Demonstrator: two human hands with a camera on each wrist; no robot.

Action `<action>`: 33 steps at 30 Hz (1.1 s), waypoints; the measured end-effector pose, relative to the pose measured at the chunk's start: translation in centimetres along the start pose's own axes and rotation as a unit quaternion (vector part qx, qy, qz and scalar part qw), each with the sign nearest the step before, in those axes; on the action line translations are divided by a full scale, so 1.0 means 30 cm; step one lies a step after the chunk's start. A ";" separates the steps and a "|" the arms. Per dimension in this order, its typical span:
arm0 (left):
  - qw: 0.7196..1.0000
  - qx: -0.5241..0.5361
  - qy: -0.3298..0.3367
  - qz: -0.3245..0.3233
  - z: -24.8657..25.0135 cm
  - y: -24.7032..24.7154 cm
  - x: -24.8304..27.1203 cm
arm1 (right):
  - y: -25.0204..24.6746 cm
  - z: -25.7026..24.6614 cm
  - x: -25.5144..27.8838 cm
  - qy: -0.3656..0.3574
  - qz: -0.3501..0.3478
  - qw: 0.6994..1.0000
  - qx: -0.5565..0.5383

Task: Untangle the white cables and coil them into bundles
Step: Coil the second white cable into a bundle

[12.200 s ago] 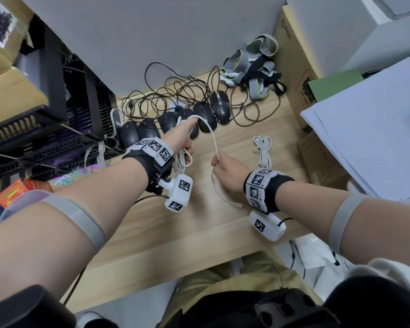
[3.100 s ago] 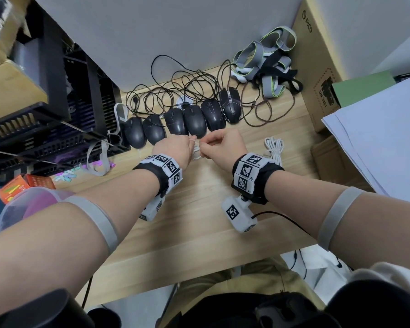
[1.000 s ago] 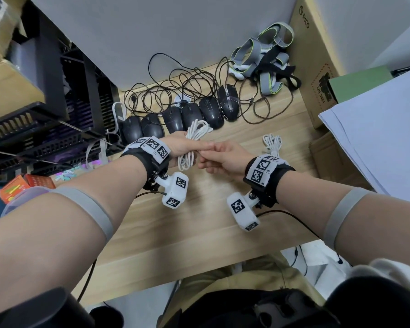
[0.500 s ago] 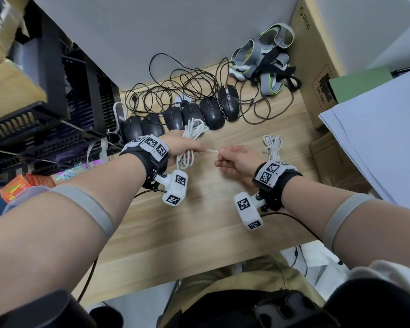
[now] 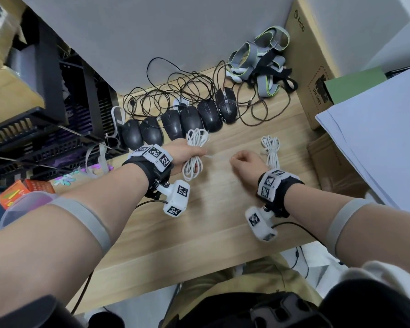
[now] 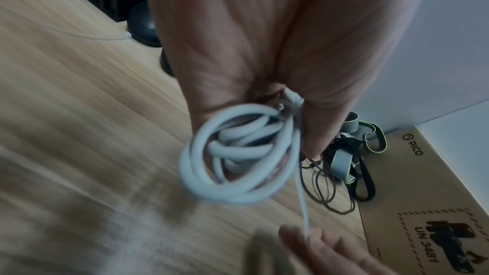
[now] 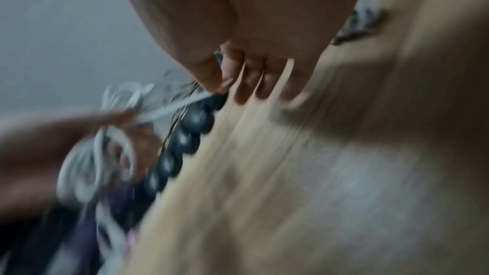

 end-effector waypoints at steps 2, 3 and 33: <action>1.000 0.026 0.001 -0.010 0.015 0.020 0.019 | 0.045 -0.088 0.025 -0.116 -0.014 0.977 0.179; 0.999 0.038 -0.001 -0.022 0.024 0.037 0.026 | 0.086 -0.126 0.044 -0.159 -0.033 0.962 0.221; 0.995 0.086 -0.012 -0.047 0.035 0.133 -0.035 | -0.013 -0.109 0.008 -0.050 0.106 0.989 -0.087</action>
Point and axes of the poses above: each hand's wrist, its own x-axis away from the middle knuckle, its own y-axis out of the palm, z = x × y, the point moved 9 cm from there along -x, towards the middle knuckle, and after that the axes turned 1 degree about -x, right-handed, at the moved point
